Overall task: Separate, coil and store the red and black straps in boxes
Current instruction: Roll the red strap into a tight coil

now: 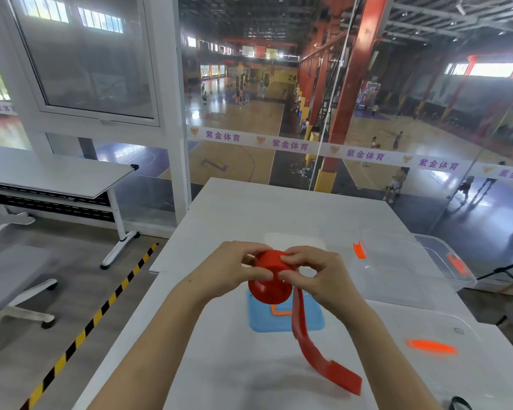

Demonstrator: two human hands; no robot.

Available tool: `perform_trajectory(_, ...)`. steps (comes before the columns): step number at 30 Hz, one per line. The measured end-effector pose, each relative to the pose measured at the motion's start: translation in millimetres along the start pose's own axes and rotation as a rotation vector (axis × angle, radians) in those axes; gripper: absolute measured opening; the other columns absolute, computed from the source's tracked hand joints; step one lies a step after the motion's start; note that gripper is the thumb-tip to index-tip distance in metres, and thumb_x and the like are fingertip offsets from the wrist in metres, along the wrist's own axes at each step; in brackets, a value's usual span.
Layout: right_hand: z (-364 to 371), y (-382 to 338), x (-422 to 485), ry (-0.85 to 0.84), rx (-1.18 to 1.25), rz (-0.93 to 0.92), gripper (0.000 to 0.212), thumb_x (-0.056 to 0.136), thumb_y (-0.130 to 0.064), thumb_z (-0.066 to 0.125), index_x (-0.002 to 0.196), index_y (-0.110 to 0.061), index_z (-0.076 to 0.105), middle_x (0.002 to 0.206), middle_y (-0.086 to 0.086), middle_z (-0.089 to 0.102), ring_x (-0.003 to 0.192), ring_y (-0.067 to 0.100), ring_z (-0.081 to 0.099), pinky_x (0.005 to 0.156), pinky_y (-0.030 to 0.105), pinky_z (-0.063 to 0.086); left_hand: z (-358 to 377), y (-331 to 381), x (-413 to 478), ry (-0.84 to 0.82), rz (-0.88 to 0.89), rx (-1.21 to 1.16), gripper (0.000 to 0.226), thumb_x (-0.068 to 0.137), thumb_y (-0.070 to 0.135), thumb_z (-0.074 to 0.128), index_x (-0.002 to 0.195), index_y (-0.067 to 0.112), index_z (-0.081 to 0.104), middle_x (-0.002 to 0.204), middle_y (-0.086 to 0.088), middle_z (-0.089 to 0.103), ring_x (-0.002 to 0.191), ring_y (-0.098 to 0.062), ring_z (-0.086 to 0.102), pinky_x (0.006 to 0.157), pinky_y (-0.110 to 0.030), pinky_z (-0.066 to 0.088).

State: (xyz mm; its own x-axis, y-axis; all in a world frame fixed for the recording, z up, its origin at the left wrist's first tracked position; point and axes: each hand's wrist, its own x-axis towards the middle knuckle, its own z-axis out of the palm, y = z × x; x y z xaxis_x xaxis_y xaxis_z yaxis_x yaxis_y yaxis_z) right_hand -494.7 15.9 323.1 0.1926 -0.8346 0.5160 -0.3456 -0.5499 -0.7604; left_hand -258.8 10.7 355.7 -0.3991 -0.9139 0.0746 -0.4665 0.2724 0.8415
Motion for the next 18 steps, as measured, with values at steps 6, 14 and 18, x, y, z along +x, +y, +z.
perform_trajectory(6, 10, 2, -7, 0.105, 0.199, 0.116, 0.031, 0.074, -0.006, 0.092, 0.102, -0.014, 0.082, 0.11, -0.002, 0.081, 0.107, 0.021, 0.077, 0.096, 0.032, 0.062, 6, 0, -10, 0.107, 0.034, -0.288, 0.022, 0.096, 0.028, 0.074, 0.116, 0.036, 0.072, 0.107, 0.014, 0.076, 0.103, -0.009, 0.073, 0.077, -0.02, 0.061)
perform_trajectory(14, 5, -1, -12, 0.153, 0.278, 0.179, 0.031, 0.08, 0.0, 0.087, 0.101, -0.021, 0.08, 0.102, 0.003, 0.081, 0.1, 0.023, 0.079, 0.089, 0.037, 0.065, 12, -5, -17, 0.133, -0.001, -0.531, 0.03, 0.095, 0.024, 0.075, 0.124, 0.029, 0.07, 0.116, 0.008, 0.076, 0.11, -0.015, 0.074, 0.083, -0.029, 0.063)
perform_trajectory(18, -1, -4, -8, 0.095, 0.207, 0.169, 0.03, 0.074, -0.01, 0.092, 0.093, -0.031, 0.084, 0.103, -0.003, 0.081, 0.099, 0.02, 0.078, 0.093, 0.038, 0.064, 0, -9, -16, 0.05, -0.055, -0.335, 0.049, 0.09, 0.027, 0.081, 0.136, 0.031, 0.065, 0.135, 0.012, 0.069, 0.127, -0.01, 0.064, 0.108, -0.036, 0.053)
